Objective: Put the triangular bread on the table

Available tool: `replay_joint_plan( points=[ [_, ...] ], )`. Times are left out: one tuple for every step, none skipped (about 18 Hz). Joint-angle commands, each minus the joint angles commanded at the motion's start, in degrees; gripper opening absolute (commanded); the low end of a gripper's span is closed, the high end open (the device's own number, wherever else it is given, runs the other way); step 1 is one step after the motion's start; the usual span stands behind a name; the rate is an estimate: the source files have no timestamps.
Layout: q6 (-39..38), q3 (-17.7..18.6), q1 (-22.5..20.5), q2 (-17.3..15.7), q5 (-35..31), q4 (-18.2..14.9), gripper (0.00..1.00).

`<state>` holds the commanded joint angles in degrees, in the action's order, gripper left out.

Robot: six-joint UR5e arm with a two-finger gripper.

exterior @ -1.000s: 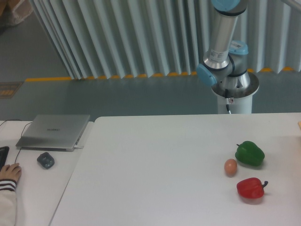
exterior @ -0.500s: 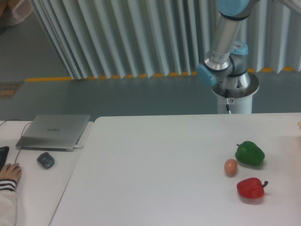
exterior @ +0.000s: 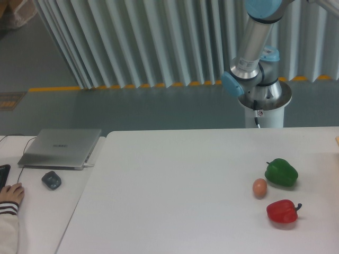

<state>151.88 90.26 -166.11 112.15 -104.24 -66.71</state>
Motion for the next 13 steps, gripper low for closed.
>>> replay_joint_plan(
  points=[
    [-0.09, 0.00, 0.09, 0.09, 0.00, 0.00, 1.00],
    [-0.09, 0.09, 0.00, 0.09, 0.00, 0.00, 1.00],
    [-0.09, 0.09, 0.09, 0.09, 0.00, 0.00, 0.96],
    [-0.09, 0.09, 0.09, 0.09, -0.09, -0.09, 0.95],
    [-0.09, 0.09, 0.09, 0.09, 0.00, -0.09, 0.95],
    [-0.17, 0.09, 0.09, 0.09, 0.00, -0.09, 0.95],
    [-0.18, 0.09, 0.09, 0.18, 0.00, 0.00, 0.96],
    [-0.18, 0.09, 0.09, 0.18, 0.09, 0.00, 0.96],
    [-0.18, 0.09, 0.00, 0.18, 0.17, 0.00, 0.96],
    [-0.26, 0.09, 0.00, 0.18, 0.26, 0.00, 0.96],
    [-0.35, 0.09, 0.09, 0.35, 0.35, 0.00, 0.96],
    [-0.53, 0.00, 0.09, 0.61, 0.44, 0.00, 0.96],
    [-0.79, -0.35, 0.09, 0.79, 0.53, 0.00, 0.96]
  ],
)
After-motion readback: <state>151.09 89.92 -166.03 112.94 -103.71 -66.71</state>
